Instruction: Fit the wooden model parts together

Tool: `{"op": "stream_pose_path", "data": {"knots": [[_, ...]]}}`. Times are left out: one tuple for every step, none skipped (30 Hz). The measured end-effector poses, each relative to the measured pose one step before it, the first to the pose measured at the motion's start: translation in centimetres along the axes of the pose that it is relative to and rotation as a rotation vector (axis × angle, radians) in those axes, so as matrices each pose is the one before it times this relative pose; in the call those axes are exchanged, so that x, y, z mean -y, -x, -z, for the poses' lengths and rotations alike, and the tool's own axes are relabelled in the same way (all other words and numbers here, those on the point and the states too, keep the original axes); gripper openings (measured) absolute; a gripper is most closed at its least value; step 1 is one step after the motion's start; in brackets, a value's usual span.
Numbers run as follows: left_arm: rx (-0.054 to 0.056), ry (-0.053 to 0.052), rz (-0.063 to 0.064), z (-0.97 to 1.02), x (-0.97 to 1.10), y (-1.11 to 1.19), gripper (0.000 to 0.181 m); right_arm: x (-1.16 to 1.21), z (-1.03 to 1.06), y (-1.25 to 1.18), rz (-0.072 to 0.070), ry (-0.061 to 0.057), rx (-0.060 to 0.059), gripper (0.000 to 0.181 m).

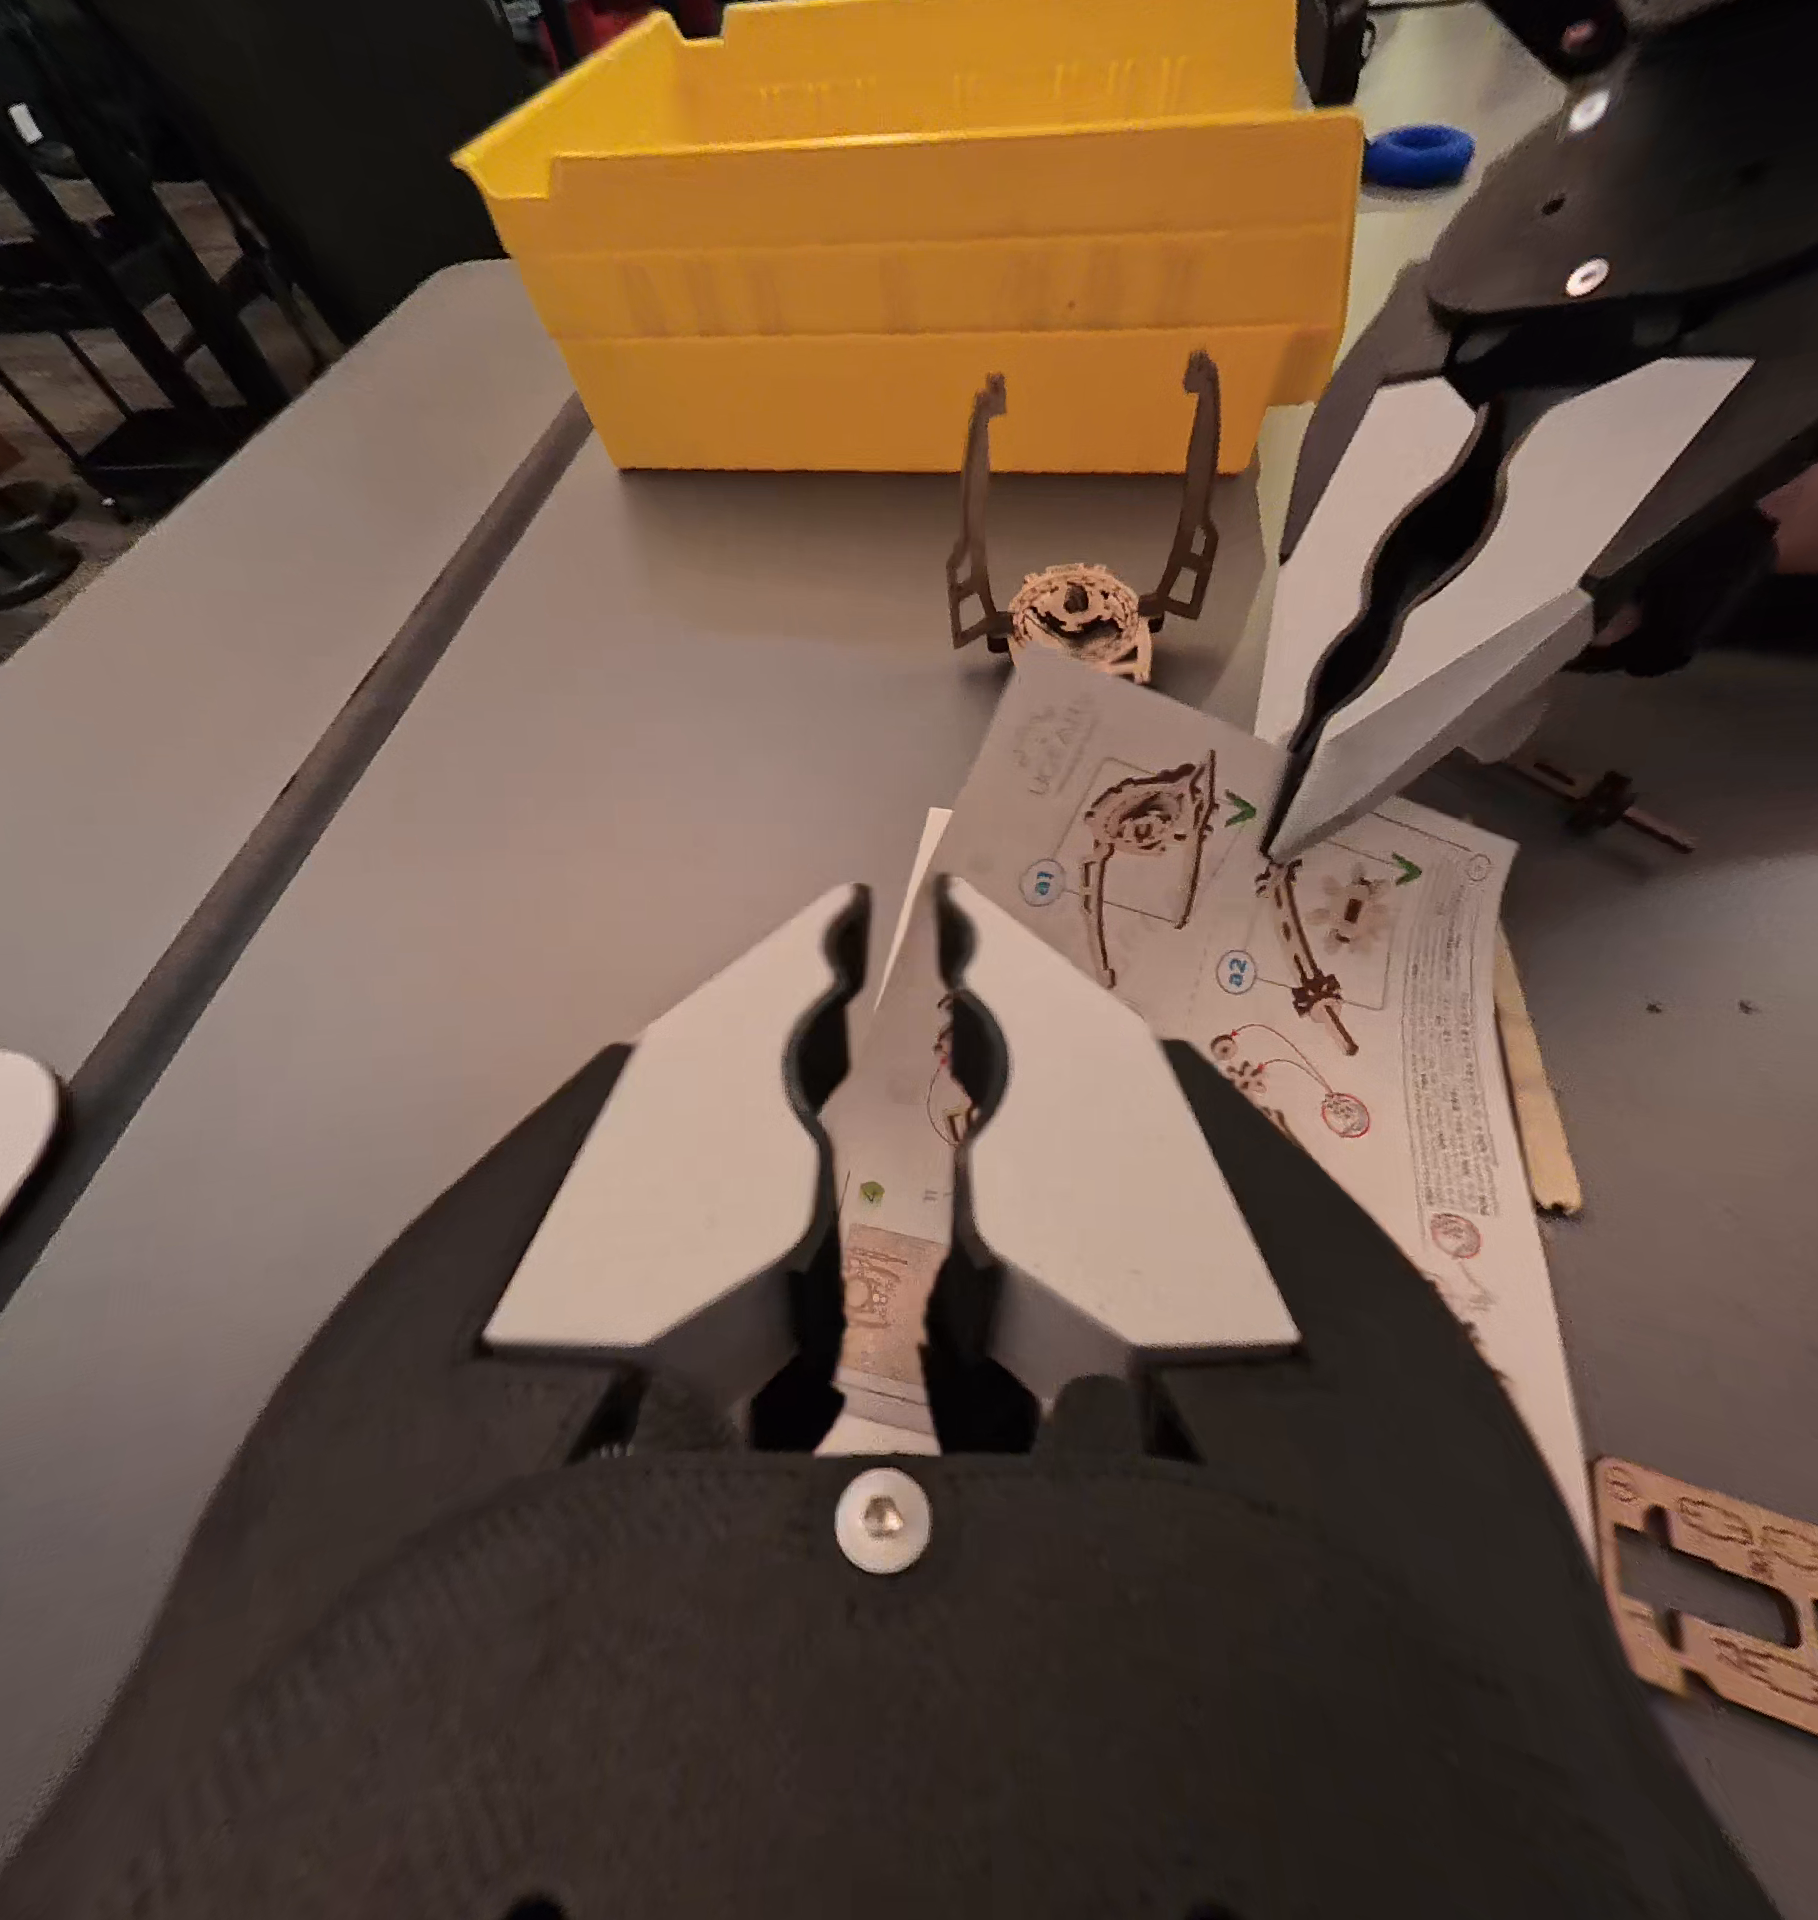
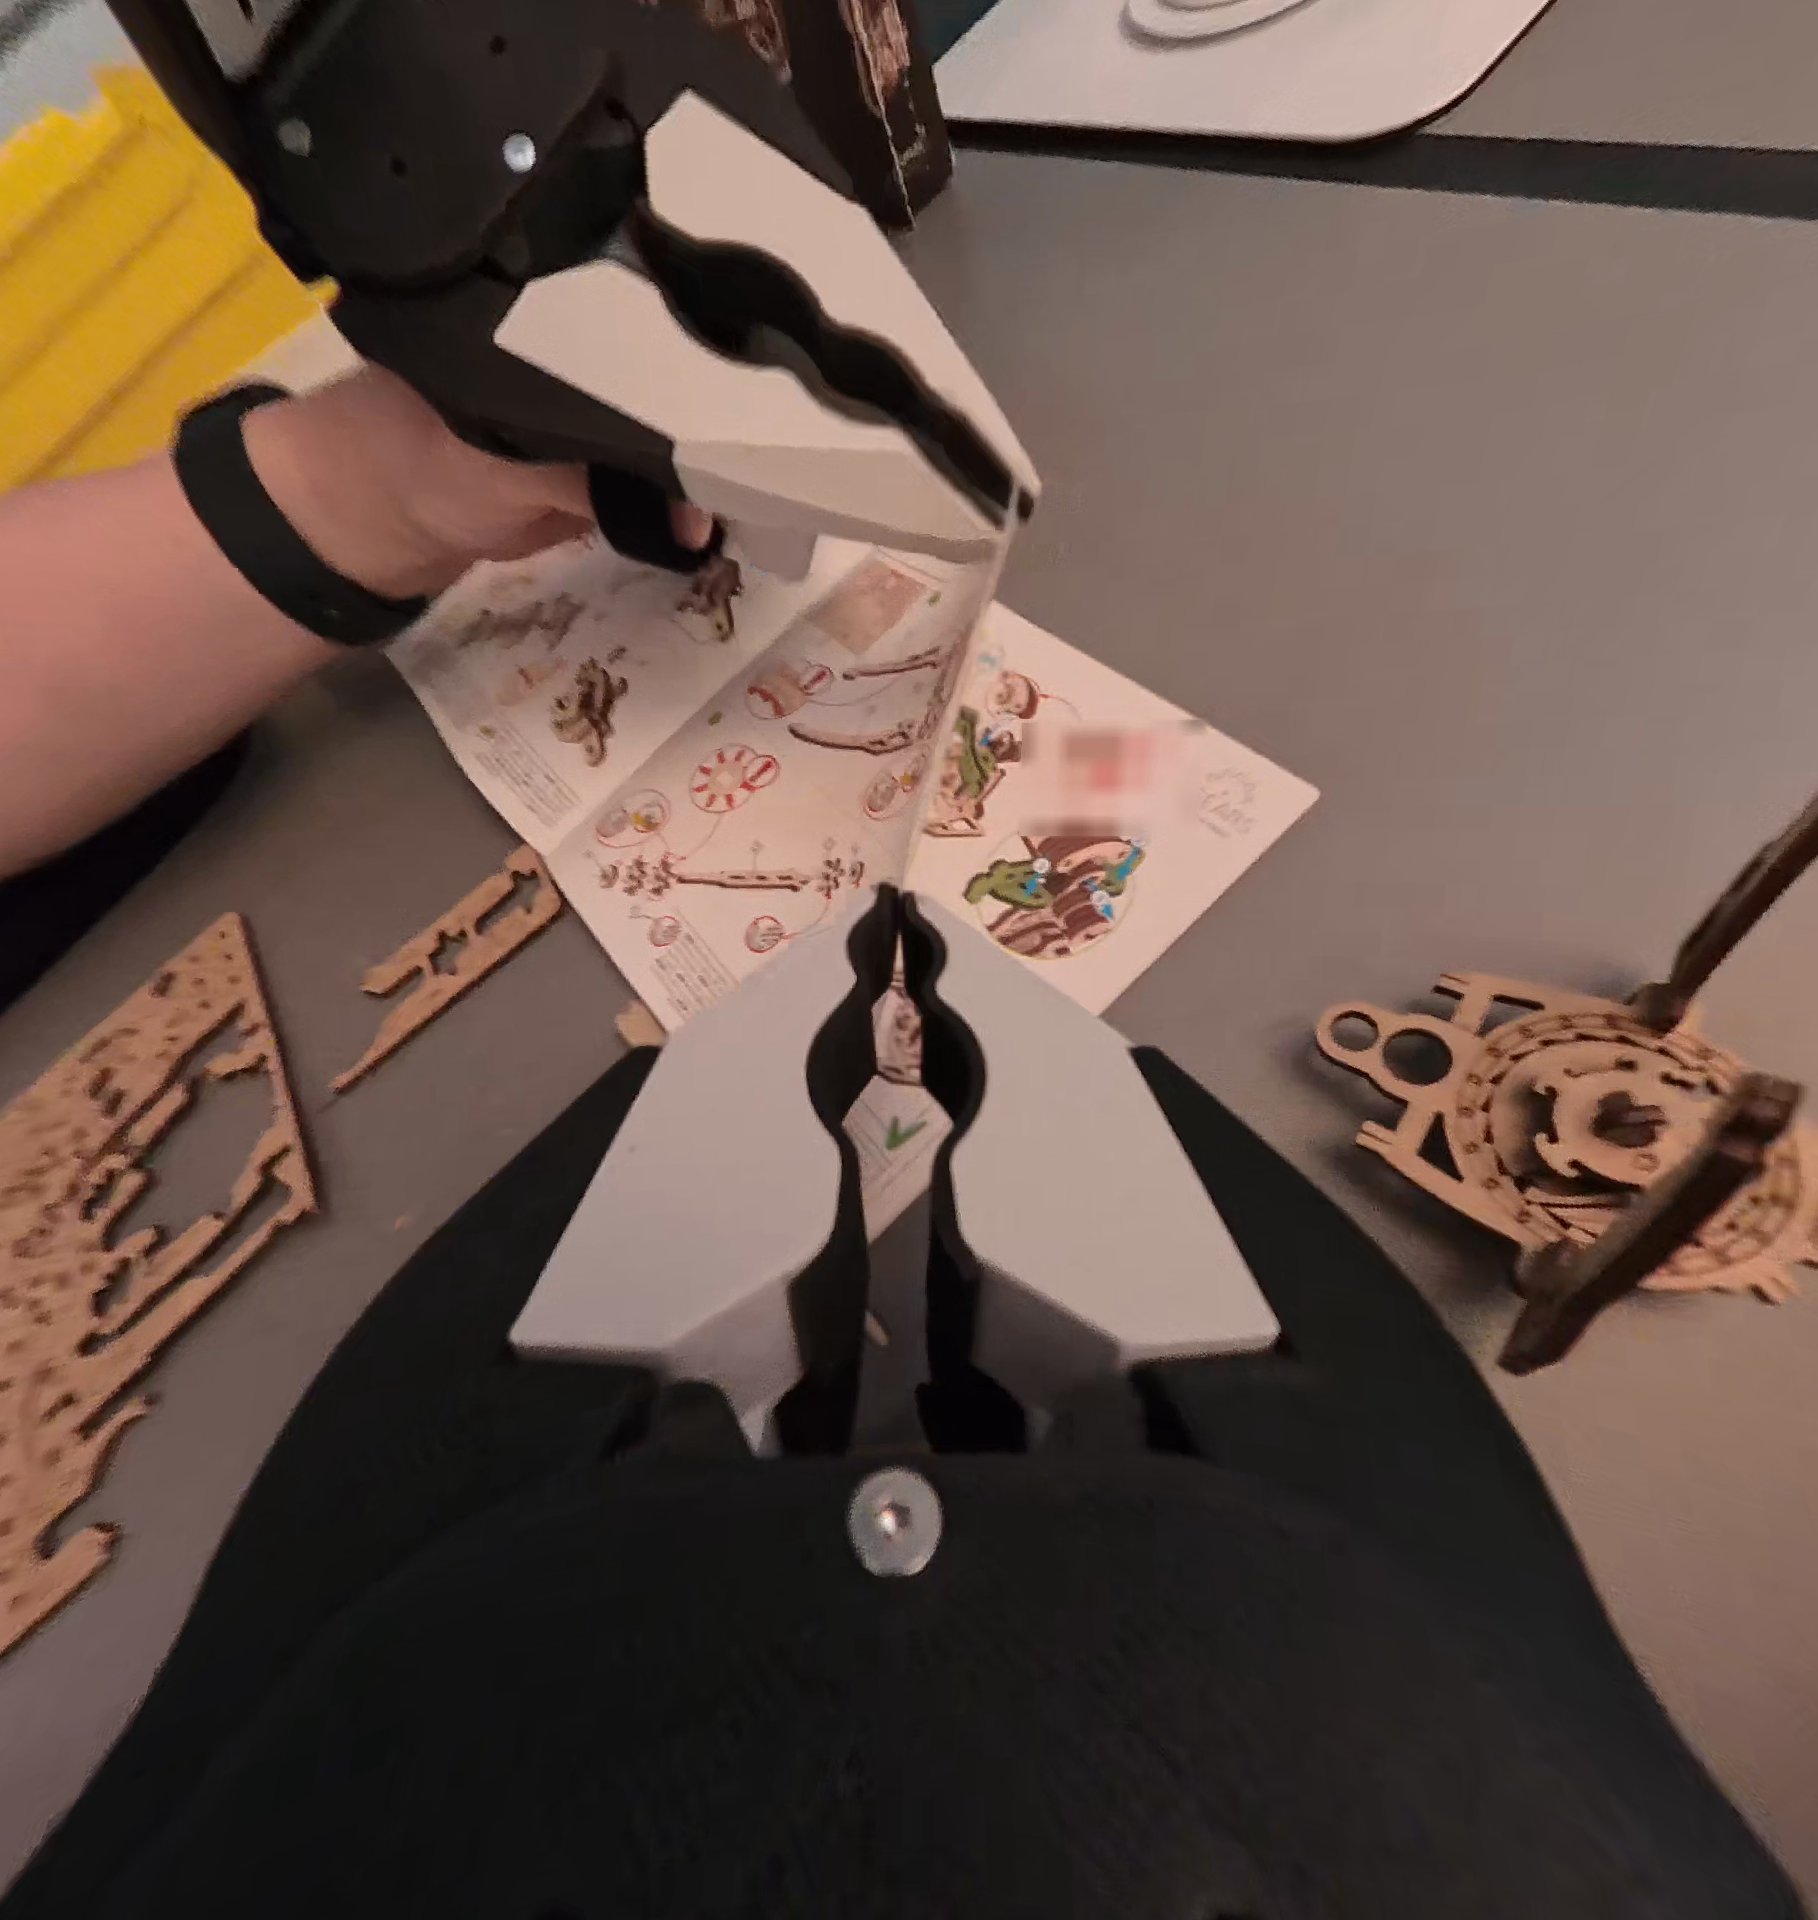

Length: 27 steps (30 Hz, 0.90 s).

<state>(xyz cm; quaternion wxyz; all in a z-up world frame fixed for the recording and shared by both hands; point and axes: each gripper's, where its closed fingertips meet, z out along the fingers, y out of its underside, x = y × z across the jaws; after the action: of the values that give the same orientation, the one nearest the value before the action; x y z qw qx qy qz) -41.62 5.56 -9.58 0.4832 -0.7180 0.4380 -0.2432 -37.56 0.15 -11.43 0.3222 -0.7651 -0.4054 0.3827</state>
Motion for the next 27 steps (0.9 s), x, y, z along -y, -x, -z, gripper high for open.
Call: {"op": "stream_pose_path", "data": {"knots": [[0.0197,-0.0101,0.0212,0.513,0.339,0.245,0.021,0.396,0.179,0.169,-0.0339,-0.0219,0.0268,0.000],[0.0128,-0.0175,0.0164,0.695,0.462,0.117,0.024,0.405,0.183,0.167,-0.0344,-0.0240,0.0275,0.000],[0.0025,-0.0286,0.0106,0.857,0.627,-0.106,0.025,0.341,0.180,0.148,-0.0344,-0.0198,0.0268,0.000],[0.0074,-0.0277,0.0119,0.953,0.639,-0.093,0.025,0.237,0.142,0.095,-0.0290,-0.0138,0.0221,0.000],[0.0127,-0.0122,0.0151,0.970,0.437,-0.038,0.026,0.186,0.121,0.095,-0.0210,-0.0107,0.0190,0.000],[0.0024,0.0029,0.0120,0.943,0.210,-0.220,0.029,0.128,0.096,0.083,-0.0144,-0.0076,0.0145,0.000],[0.0009,0.0125,0.0071,0.917,0.022,-0.346,0.029,0.113,0.076,0.056,-0.0084,-0.0061,0.0086,0.000],[0.0118,0.0184,0.0011,0.854,-0.149,-0.306,0.030,0.102,0.032,0.058,-0.0054,-0.0047,0.0056,0.000],[0.0084,0.0202,-0.0067,0.795,-0.273,-0.470,0.031,0.074,0.017,0.071,-0.0044,-0.0035,0.0046,0.000],[0.0059,0.0190,-0.0105,0.731,-0.323,-0.646,0.033,0.055,-0.016,0.068,-0.0032,-0.0014,0.0040,0.000],[0.0078,0.0223,-0.0137,0.630,-0.474,-0.730,0.034,0.017,-0.020,0.067,-0.0029,0.0011,0.0040,0.000],[0.0136,0.0295,-0.0111,0.485,-0.652,-0.736,0.035,-0.003,-0.020,-0.015,-0.0033,0.0016,0.0005,0.000],[0.0057,0.0294,-0.0030,0.293,-0.728,-0.956,0.038,-0.010,-0.026,-0.034,-0.0059,0.0012,0.0003,0.000],[0.0023,0.0344,-0.0022,0.098,-0.840,-1.094,0.043,0.029,-0.024,0.067,-0.0112,-0.0001,0.0084,0.000],[0.0184,0.0463,-0.0124,-0.042,-0.994,-0.914,0.049,0.108,-0.010,0.137,-0.0162,-0.0027,0.0135,0.000],[0.0242,0.0451,-0.0241,-0.112,-0.930,-0.875,0.053,0.159,0.017,0.130,-0.0172,-0.0045,0.0124,0.000],[0.0272,0.0341,-0.0308,-0.110,-0.723,-0.849,0.056,0.169,0.007,0.132,-0.0156,-0.0036,0.0107,0.000],[0.0368,0.0210,-0.0263,-0.077,-0.457,-0.629,0.057,0.130,0.005,0.130,-0.0112,0.0000,0.0090,0.000],[0.0248,0.0067,-0.0149,-0.058,-0.238,-0.649,0.057,0.061,0.022,0.021,-0.0043,0.0027,0.0007,0.000],[0.0166,0.0032,0.0023,-0.073,-0.128,-0.543,0.054,0.031,0.019,-0.048,0.0030,0.0039,-0.0066,0.000],[0.0115,-0.0012,0.0148,-0.106,-0.022,-0.363,0.053,0.013,0.036,-0.090,0.0050,0.0046,-0.0089,0.000],[0.0026,-0.0051,0.0172,-0.143,0.031,-0.272,0.053,0.070,0.032,-0.061,0.0020,0.0017,-0.0063,0.000],[0.0010,0.0032,0.0171,-0.228,-0.097,-0.113,0.053,0.156,0.047,0.026,-0.0009,-0.0029,-0.0016,0.000],[0.0103,0.0155,0.0126,-0.318,-0.276,0.143,0.053,0.198,0.029,0.011,0.0002,-0.0043,-0.0017,0.000],[0.0059,0.0151,0.0054,-0.370,-0.254,0.140,0.053,0.194,0.033,0.010,0.0027,-0.0033,-0.0021,0.000],[-0.0060,0.0050,0.0051,-0.376,-0.090,-0.043,0.052,0.212,0.007,-0.028,0.0037,-0.0035,-0.0026,0.000],[0.0033,0.0006,0.0077,-0.372,0.029,0.107,0.050,0.191,0.006,-0.076,0.0032,-0.0025,-0.0049,0.000]]}}
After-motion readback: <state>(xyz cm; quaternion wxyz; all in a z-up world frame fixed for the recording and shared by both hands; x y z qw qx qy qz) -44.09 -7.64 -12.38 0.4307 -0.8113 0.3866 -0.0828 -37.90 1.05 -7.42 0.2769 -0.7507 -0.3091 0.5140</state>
